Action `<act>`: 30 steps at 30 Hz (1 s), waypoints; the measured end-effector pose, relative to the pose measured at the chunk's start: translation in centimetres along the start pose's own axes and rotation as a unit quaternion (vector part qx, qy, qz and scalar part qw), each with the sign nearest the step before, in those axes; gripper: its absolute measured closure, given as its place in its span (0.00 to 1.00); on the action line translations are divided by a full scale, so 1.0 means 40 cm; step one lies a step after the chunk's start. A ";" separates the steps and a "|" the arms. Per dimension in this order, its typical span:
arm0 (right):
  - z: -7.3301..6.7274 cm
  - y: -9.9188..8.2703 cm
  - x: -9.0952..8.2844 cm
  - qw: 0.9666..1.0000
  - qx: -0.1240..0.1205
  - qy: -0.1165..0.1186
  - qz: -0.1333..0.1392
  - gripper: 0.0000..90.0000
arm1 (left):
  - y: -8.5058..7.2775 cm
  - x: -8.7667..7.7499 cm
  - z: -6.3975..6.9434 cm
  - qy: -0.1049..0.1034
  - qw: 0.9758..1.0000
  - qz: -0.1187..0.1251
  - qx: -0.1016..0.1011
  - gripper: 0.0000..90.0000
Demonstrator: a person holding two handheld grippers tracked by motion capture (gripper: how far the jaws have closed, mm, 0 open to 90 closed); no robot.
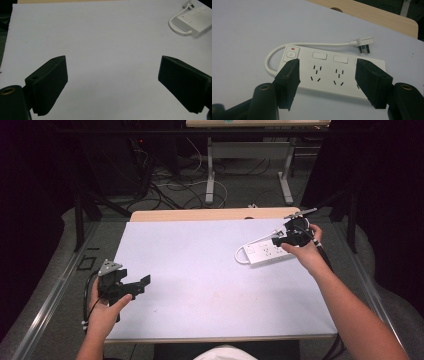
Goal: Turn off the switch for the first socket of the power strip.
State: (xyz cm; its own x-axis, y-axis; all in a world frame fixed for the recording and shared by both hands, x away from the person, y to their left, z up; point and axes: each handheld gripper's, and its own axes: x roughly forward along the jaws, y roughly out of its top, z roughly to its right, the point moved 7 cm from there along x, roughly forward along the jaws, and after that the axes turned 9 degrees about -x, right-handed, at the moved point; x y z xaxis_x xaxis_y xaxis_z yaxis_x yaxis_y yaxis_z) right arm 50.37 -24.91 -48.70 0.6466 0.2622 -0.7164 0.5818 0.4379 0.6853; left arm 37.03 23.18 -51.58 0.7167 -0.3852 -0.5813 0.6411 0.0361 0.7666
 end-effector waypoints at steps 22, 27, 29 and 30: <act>-0.004 0.010 0.091 0.999 0.003 -0.014 -0.030 0.69 | -0.001 0.001 -0.002 0.001 1.000 -0.002 -0.001 0.10; -0.003 0.006 0.108 0.999 0.001 -0.012 -0.038 0.77 | -0.001 0.003 -0.002 0.001 1.000 -0.001 -0.001 0.11; -0.007 0.005 0.115 0.999 0.006 -0.007 -0.042 0.80 | -0.001 0.003 -0.002 0.001 1.000 -0.001 -0.001 0.11; -0.007 0.005 0.119 0.999 0.005 -0.008 -0.043 0.81 | -0.001 0.003 -0.002 0.001 1.000 -0.001 -0.001 0.11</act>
State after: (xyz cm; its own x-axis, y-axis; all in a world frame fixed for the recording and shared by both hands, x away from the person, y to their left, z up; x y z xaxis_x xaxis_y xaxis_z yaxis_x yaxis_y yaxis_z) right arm 53.43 -23.34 -52.00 0.6024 0.2103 -0.7700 0.6395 0.4501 0.6232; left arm 37.11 23.20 -51.71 0.7152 -0.3844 -0.5837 0.6435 0.0363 0.7646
